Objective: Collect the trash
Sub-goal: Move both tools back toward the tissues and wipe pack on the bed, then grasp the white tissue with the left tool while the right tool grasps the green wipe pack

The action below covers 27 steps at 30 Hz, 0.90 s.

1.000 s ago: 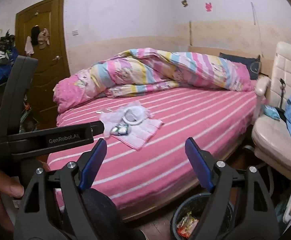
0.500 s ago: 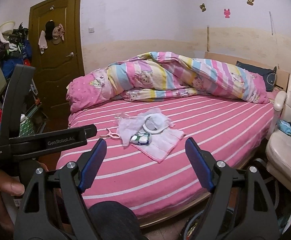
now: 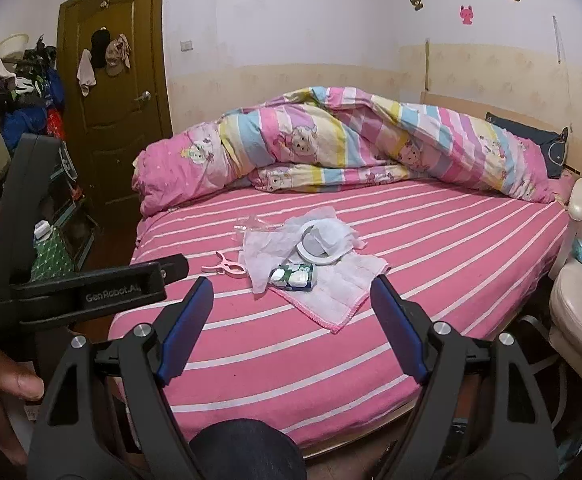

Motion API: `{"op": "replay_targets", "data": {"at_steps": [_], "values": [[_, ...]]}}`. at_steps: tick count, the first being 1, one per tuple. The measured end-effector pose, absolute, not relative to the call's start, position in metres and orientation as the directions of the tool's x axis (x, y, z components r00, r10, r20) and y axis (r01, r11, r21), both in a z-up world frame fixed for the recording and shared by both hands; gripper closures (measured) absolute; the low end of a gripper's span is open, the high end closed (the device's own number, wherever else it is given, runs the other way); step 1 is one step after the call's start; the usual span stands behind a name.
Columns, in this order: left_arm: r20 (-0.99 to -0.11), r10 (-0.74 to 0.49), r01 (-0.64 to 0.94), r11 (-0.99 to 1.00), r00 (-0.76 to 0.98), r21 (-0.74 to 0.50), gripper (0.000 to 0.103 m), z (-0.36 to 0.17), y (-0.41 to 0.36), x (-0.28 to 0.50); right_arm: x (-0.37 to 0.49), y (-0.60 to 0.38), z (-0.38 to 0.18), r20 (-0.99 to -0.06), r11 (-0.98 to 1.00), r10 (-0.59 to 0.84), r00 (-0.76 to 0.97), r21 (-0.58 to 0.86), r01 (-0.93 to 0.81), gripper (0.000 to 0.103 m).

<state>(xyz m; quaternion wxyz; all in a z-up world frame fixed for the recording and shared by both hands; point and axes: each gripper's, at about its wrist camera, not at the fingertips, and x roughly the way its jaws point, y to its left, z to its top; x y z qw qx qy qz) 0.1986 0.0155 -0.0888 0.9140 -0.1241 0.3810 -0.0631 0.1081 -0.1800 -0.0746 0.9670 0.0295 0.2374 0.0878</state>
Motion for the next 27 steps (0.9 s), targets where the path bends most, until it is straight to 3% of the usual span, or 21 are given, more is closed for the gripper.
{"op": "replay_targets", "data": {"at_steps": [9, 22, 27], "values": [[-0.750, -0.260, -0.015, 0.941, 0.609, -0.338, 0.014, -0.159, 0.045, 0.246, 0.166, -0.177, -0.123, -0.544, 0.985, 0.169, 0.822, 0.117, -0.125, 0.023], [-0.704, -0.361, 0.122, 0.922, 0.611, -0.367, 0.014, -0.200, 0.044, 0.350, 0.276, -0.164, -0.177, -0.628, 0.979, 0.202, 0.751, 0.160, -0.129, 0.023], [-0.732, -0.381, 0.166, 0.921, 0.564, -0.352, 0.022, -0.217, 0.025, 0.390, 0.319, -0.159, -0.195, -0.649, 0.973, 0.222, 0.728, 0.191, -0.127, 0.026]]}}
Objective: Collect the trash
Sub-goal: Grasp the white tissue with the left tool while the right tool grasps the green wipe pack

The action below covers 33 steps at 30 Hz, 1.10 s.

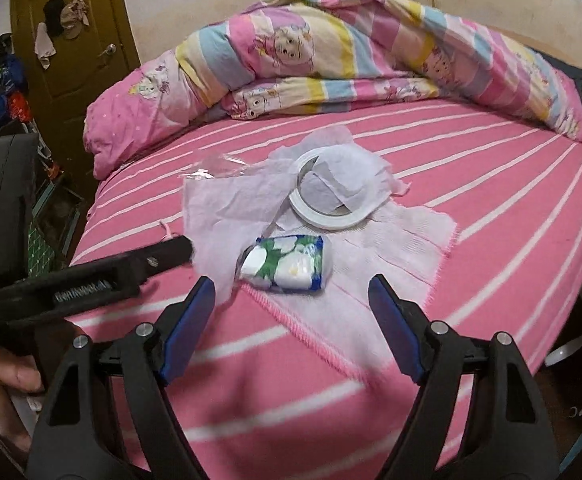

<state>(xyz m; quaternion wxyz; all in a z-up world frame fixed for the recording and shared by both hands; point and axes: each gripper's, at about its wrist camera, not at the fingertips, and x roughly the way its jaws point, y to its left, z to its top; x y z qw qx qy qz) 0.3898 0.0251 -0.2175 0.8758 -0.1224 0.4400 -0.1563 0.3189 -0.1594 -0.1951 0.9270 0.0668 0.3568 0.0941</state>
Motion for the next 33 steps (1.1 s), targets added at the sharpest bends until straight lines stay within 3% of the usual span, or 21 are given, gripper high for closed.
{"op": "replay_targets", "data": {"at_steps": [12, 18, 21, 26, 33], "values": [[-0.782, -0.438, 0.173, 0.898, 0.443, -0.405, 0.048, -0.245, 0.005, 0.444, 0.386, -0.156, -0.241, -0.710, 0.968, 0.234, 0.664, 0.233, -0.093, 0.040], [-0.798, -0.452, 0.148, 0.890, 0.398, -0.431, 0.078, -0.258, 0.003, 0.453, 0.395, -0.152, -0.249, -0.718, 0.969, 0.237, 0.654, 0.226, -0.102, 0.056], [-0.788, -0.466, 0.151, 0.883, 0.402, -0.446, 0.095, -0.258, 0.003, 0.452, 0.394, -0.152, -0.247, -0.710, 0.970, 0.230, 0.666, 0.220, -0.100, 0.068], [-0.753, -0.491, 0.160, 0.867, 0.437, -0.472, 0.098, -0.249, 0.010, 0.446, 0.386, -0.158, -0.241, -0.687, 0.968, 0.230, 0.690, 0.235, -0.089, 0.077], [-0.657, -0.576, 0.234, 0.810, 0.486, -0.538, 0.099, -0.220, 0.015, 0.426, 0.365, -0.168, -0.214, -0.631, 0.968, 0.221, 0.743, 0.233, -0.090, 0.079]]}}
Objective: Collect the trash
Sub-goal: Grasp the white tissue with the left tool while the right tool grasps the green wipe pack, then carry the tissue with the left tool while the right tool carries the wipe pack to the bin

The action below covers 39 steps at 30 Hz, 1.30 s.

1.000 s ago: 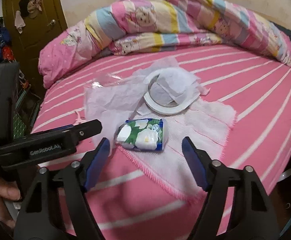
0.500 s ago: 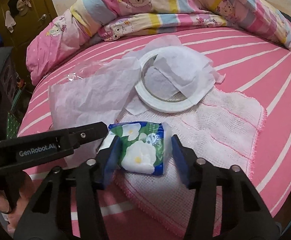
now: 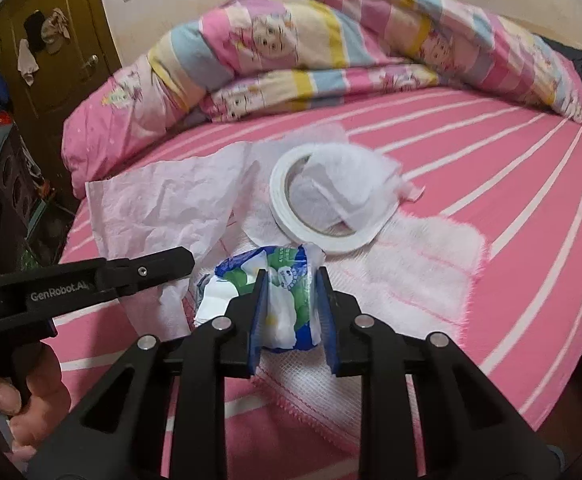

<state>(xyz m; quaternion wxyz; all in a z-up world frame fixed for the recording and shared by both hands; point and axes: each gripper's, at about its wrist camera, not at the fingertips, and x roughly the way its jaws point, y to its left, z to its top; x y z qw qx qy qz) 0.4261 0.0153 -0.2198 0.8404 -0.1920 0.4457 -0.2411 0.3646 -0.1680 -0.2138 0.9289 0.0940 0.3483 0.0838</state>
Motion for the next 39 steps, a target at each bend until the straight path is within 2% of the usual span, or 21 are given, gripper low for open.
{"op": "replay_targets", "data": {"at_steps": [5, 10, 13, 18, 21, 26, 32, 39], "values": [[-0.625, -0.593, 0.280, 0.799, 0.508, -0.531, 0.098, -0.200, 0.018, 0.397, 0.344, -0.178, -0.191, -0.606, 0.970, 0.216, 0.765, 0.220, -0.099, 0.079], [-0.638, -0.569, 0.252, 0.815, 0.520, -0.522, 0.097, -0.196, 0.033, 0.370, 0.327, -0.186, -0.184, -0.606, 0.968, 0.222, 0.764, 0.230, -0.099, 0.079], [-0.655, -0.544, 0.213, 0.829, 0.525, -0.517, 0.092, -0.200, 0.047, 0.356, 0.317, -0.185, -0.184, -0.609, 0.965, 0.236, 0.757, 0.241, -0.106, 0.079], [-0.677, -0.503, 0.173, 0.851, 0.537, -0.495, 0.092, -0.207, 0.065, 0.330, 0.300, -0.175, -0.187, -0.614, 0.956, 0.269, 0.742, 0.263, -0.128, 0.079], [-0.679, -0.497, 0.149, 0.851, 0.541, -0.504, 0.101, -0.209, 0.076, 0.317, 0.289, -0.167, -0.185, -0.610, 0.951, 0.287, 0.739, 0.272, -0.146, 0.080], [-0.651, -0.497, 0.138, 0.842, 0.573, -0.521, 0.103, -0.193, 0.083, 0.296, 0.268, -0.165, -0.175, -0.592, 0.945, 0.306, 0.746, 0.283, -0.164, 0.080], [-0.614, -0.537, 0.167, 0.814, 0.578, -0.556, 0.103, -0.167, 0.065, 0.266, 0.226, -0.184, -0.157, -0.561, 0.942, 0.307, 0.769, 0.295, -0.160, 0.080], [-0.593, -0.590, 0.260, 0.794, 0.548, -0.549, 0.103, -0.137, 0.005, 0.224, 0.164, -0.236, -0.140, -0.527, 0.950, 0.249, 0.812, 0.298, -0.098, 0.080]]}}
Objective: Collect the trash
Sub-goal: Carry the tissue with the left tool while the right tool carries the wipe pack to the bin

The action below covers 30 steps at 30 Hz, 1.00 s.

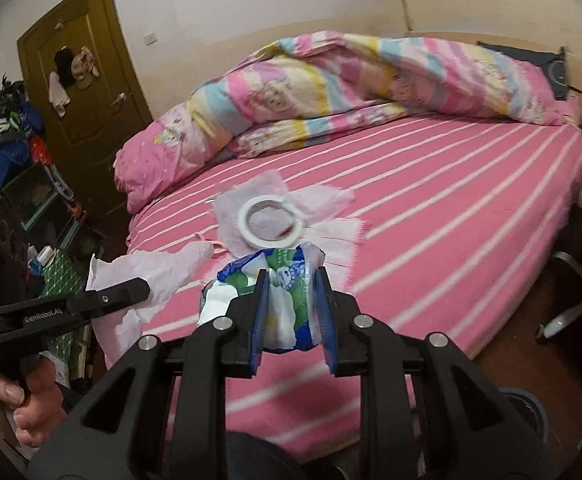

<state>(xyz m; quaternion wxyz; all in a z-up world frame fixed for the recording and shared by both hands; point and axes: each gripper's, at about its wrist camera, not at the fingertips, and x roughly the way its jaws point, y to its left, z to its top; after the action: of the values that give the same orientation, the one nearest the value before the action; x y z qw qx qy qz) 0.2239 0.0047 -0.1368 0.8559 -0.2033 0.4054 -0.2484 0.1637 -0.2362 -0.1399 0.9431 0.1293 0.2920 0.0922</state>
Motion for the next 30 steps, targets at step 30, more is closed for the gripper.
{"op": "replay_targets", "data": {"at_steps": [30], "values": [[-0.803, -0.590, 0.528, 0.658, -0.081, -0.537, 0.103, -0.294, -0.330, 0.134, 0.002, -0.479, -0.328, -0.789, 0.831, -0.029, 0.613, 0.321, 0.453, 0.080]]}}
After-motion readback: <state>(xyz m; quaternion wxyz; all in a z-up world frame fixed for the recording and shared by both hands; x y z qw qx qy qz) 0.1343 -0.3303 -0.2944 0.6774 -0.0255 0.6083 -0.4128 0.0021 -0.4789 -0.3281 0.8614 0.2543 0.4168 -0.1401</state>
